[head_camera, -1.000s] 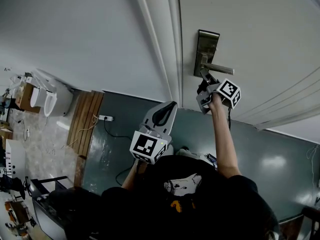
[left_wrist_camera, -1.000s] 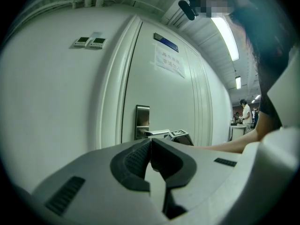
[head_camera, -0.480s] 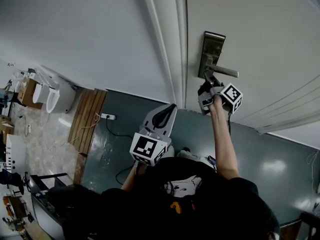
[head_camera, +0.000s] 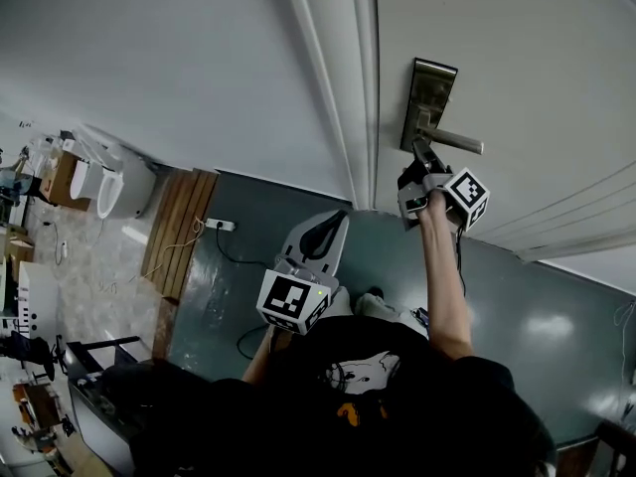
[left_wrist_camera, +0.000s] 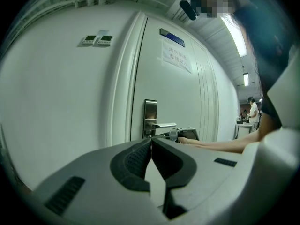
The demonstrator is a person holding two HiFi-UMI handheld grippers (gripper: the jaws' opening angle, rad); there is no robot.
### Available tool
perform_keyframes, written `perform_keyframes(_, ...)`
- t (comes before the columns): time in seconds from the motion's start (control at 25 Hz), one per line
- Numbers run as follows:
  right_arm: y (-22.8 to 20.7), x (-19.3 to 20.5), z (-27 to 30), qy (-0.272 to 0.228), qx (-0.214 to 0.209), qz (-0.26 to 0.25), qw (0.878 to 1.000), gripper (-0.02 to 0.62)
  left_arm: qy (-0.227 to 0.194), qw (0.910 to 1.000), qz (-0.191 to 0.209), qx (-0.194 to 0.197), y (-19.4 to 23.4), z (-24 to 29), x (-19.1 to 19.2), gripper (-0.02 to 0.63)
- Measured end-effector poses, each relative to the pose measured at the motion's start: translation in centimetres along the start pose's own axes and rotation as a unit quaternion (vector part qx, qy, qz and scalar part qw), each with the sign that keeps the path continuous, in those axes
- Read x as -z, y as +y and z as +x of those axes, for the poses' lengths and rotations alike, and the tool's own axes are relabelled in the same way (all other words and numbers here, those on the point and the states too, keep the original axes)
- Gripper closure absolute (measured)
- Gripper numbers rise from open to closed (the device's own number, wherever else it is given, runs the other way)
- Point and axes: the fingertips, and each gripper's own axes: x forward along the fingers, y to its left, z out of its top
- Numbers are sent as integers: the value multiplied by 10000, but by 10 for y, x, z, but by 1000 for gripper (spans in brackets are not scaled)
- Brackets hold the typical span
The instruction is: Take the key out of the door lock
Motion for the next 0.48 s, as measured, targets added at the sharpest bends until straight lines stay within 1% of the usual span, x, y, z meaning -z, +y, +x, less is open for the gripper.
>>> perform_keyframes(0.48, 2, 0, -5, -181, -30, 291, 9994, 575, 246, 9994, -23, -254, 13, -12, 11, 597)
